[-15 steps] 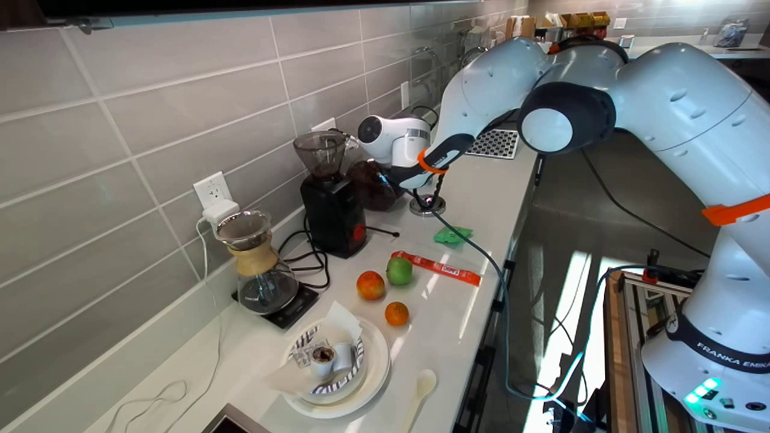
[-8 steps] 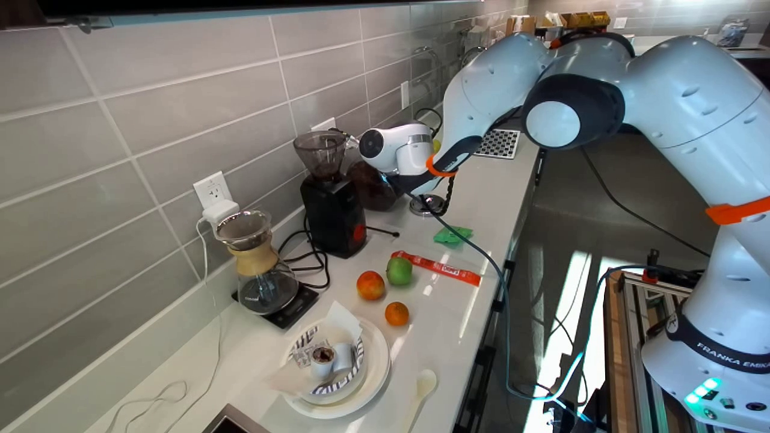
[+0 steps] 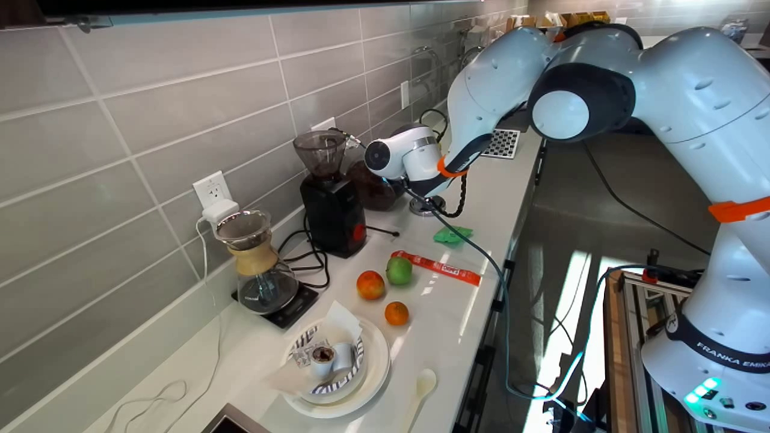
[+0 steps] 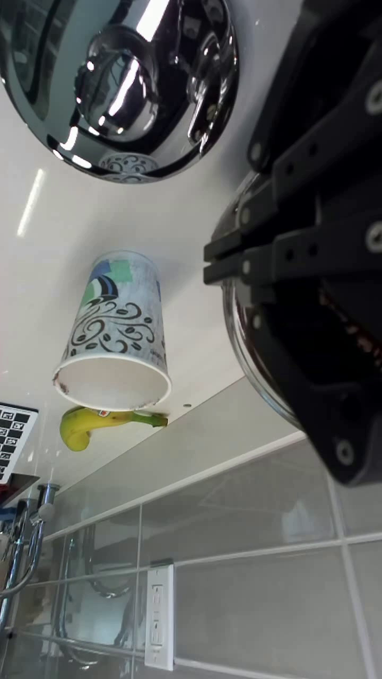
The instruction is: Transfer a spoonful of contents from the container into the cup
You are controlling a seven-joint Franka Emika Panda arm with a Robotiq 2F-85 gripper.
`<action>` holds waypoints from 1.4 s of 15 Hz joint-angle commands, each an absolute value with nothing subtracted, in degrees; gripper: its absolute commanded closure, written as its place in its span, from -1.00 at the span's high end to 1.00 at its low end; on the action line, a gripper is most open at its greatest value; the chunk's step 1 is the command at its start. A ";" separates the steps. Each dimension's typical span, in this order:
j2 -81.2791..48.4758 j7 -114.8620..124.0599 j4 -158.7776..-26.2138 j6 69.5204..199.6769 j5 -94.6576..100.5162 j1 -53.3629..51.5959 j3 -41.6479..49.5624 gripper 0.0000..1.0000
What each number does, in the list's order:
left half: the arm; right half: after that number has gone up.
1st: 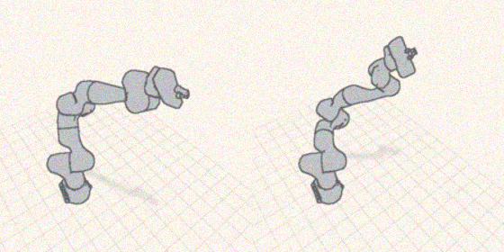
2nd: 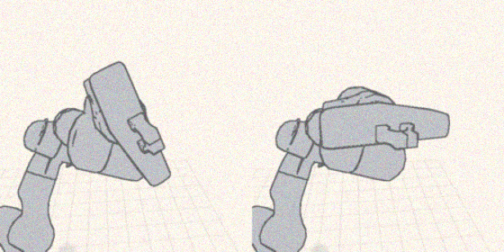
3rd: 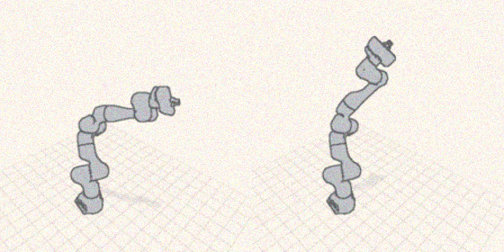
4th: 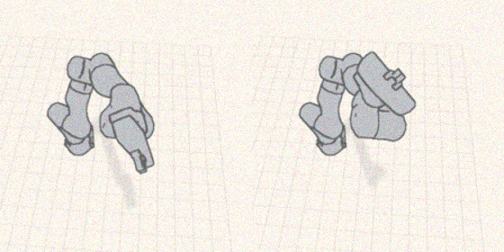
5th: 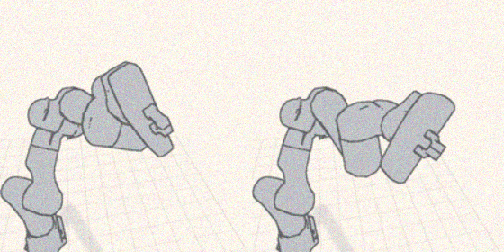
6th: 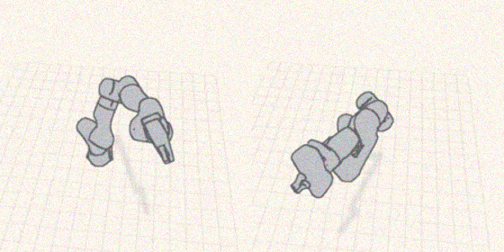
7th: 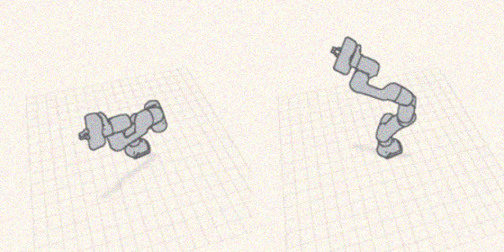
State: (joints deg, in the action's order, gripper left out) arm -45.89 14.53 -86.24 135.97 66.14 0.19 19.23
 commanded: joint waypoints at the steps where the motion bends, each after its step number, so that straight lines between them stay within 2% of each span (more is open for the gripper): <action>1: -42.86 21.90 -91.08 135.15 73.82 -0.84 19.08 -0.98; 10: -37.43 30.51 -98.25 127.41 86.17 -0.20 14.65 -0.98; 21: -29.64 33.95 -108.08 121.13 86.84 3.49 9.90 -0.98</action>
